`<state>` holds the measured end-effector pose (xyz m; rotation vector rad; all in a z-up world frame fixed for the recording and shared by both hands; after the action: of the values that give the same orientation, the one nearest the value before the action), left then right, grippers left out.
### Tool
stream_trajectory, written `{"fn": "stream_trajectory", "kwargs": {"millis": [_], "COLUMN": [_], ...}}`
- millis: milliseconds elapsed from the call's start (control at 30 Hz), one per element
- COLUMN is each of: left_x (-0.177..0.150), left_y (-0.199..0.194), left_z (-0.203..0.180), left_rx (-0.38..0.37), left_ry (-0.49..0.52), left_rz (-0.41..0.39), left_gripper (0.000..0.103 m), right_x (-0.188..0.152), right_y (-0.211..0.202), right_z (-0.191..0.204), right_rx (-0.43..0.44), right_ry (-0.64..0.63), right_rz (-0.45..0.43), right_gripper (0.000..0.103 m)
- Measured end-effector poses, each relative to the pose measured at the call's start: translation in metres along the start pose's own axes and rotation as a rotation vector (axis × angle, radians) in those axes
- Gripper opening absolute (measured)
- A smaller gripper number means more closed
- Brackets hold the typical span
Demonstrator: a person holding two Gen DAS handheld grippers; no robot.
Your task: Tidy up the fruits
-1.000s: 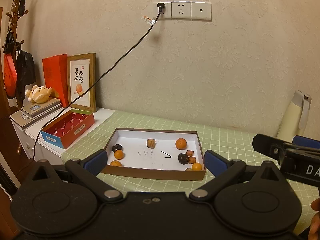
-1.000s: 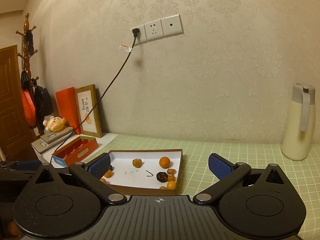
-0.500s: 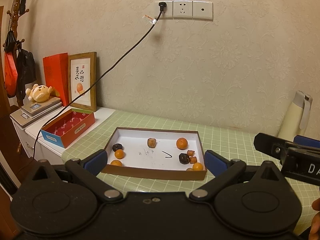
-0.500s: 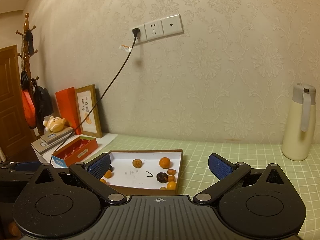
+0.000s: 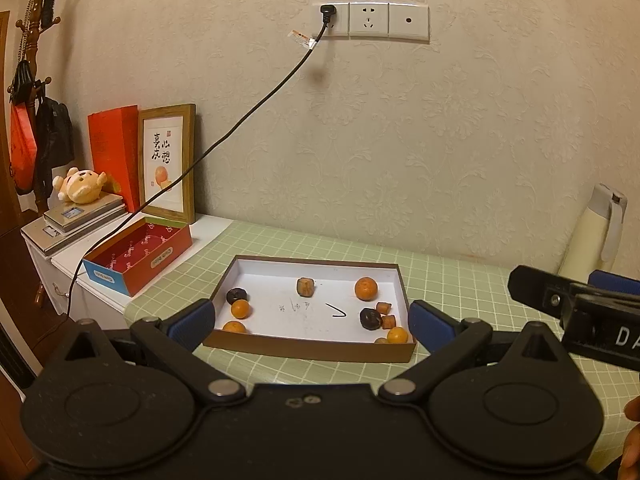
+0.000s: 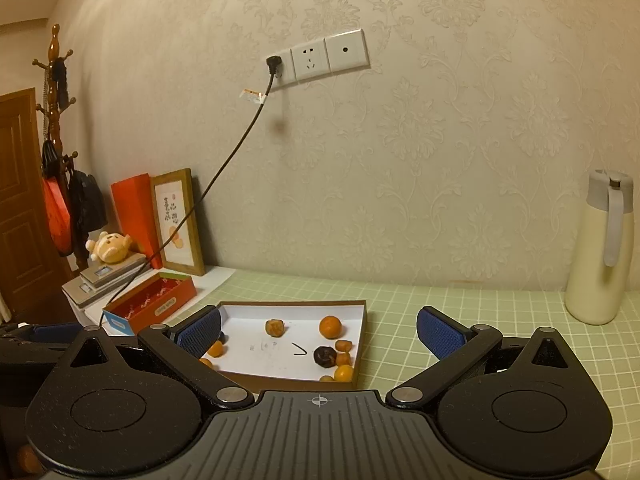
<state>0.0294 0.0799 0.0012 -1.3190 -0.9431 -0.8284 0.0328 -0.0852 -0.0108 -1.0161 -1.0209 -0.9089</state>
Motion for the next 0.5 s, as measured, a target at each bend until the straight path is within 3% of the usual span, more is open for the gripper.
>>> {"fn": "stream_trajectory", "kwargs": {"millis": [500], "left_x": [-0.0008], "left_y": [0.0061], "left_z": [0.008], "left_rx": [0.028], "left_ry": [-0.007], "left_rz": [0.011], "left_gripper": [0.097], "right_x": [-0.0025], "right_y": [0.007], "right_z": [0.0022], "right_rx": [-0.005], "right_ry": [-0.004], "right_rz": [0.013], "right_gripper": [0.103]}}
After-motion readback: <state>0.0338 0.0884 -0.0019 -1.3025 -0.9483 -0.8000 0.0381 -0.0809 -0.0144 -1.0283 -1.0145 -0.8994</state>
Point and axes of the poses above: each gripper's, at about its wrist camera, not at the fingertips, and y roughly the way its jaws point, z to its left, x to its top, the point moved 1 cm from there along y, roughly the way its jaws point, and after that the axes turned 3 degrees about -z, right-handed, at the moved point
